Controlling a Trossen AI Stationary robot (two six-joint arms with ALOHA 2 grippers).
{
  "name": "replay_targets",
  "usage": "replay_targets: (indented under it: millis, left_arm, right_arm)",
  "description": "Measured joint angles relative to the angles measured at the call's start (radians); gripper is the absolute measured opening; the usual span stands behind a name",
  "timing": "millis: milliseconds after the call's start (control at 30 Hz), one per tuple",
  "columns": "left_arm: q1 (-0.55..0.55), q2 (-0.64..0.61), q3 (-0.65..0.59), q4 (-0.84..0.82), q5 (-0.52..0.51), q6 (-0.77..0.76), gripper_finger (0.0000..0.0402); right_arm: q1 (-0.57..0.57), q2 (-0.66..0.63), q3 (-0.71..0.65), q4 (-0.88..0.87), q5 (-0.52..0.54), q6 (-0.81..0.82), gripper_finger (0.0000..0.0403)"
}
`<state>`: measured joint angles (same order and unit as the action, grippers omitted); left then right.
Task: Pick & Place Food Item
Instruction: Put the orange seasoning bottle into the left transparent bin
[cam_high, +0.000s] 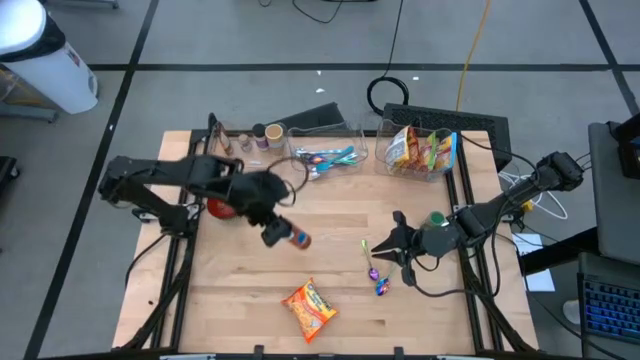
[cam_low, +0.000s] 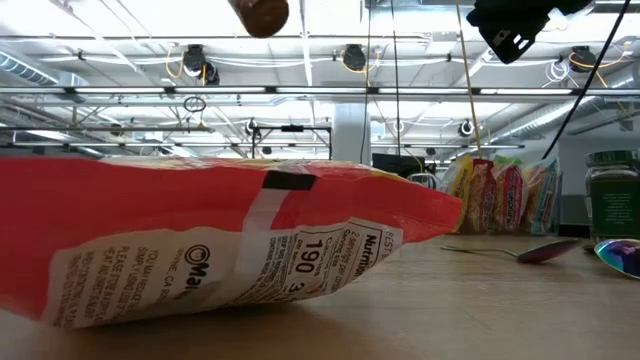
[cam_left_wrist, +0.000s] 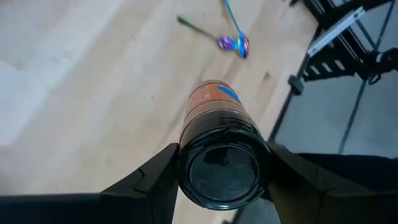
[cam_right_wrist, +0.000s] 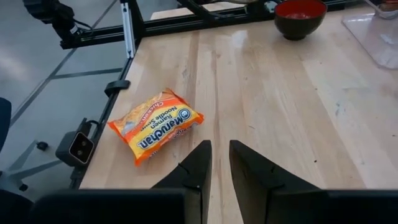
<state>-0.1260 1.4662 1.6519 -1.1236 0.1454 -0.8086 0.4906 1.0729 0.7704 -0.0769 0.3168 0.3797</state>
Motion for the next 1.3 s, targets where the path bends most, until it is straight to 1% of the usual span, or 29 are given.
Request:
replay_targets:
  millis: [233,467,767,1033,1300]
  left_arm:
    - [0.12,0.0,0.105,-0.142,-0.028,0.153,0.0206]
    - [0.237,0.0,0.162,-0.292,-0.044,0.257,0.0206]
    - [0.392,0.022,0.178,-0.347,-0.045,0.439,0.0206]
    - [0.543,0.093,0.178,-0.445,-0.082,0.586,0.0206]
    - [0.675,0.152,0.177,-0.447,-0.113,0.702,0.0206]
  right_arm:
    - [-0.032,0.0,0.0,0.011,0.0,0.001,0.0047]
    - [-0.069,0.0,0.0,0.045,0.0,-0.003,0.0047]
    - [-0.128,0.0,0.0,0.051,-0.003,-0.006,0.0047]
    - [-0.143,0.0,0.0,0.049,-0.003,-0.006,0.0047]
    - [-0.169,0.001,-0.001,0.042,-0.003,-0.006,0.0047]
